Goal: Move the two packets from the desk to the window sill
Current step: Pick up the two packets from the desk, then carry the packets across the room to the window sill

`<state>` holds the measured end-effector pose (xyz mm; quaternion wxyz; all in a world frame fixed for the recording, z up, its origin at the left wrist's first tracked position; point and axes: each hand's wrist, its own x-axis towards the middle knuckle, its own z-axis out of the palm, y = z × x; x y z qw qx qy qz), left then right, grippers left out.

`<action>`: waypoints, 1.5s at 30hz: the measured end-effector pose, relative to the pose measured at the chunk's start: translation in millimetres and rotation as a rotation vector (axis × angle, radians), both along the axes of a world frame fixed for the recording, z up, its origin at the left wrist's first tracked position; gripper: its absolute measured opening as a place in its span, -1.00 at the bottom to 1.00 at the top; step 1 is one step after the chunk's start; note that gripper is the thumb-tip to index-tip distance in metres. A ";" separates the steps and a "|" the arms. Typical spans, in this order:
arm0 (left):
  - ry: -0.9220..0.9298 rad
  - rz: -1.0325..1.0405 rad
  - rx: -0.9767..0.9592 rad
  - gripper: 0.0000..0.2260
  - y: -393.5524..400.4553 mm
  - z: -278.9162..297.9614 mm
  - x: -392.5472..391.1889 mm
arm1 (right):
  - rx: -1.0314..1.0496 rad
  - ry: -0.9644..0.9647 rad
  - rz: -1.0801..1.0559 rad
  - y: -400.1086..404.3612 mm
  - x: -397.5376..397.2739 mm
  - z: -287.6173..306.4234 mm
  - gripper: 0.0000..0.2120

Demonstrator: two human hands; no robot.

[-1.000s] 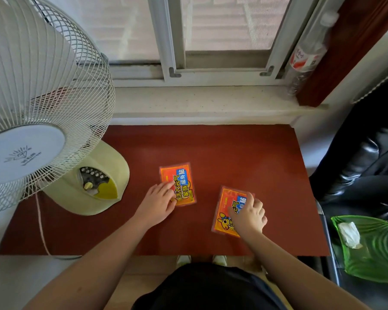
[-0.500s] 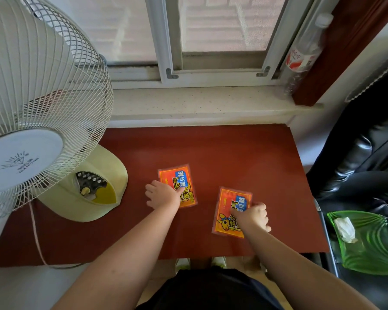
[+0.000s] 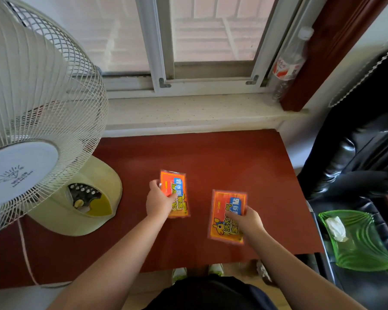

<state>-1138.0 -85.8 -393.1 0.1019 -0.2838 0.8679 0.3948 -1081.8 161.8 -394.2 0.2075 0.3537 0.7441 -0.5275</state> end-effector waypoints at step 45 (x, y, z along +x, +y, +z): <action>-0.548 -1.134 0.746 -0.87 336.1 137.8 259.7 | -0.496 0.564 -1.160 166.4 462.9 124.8 -0.81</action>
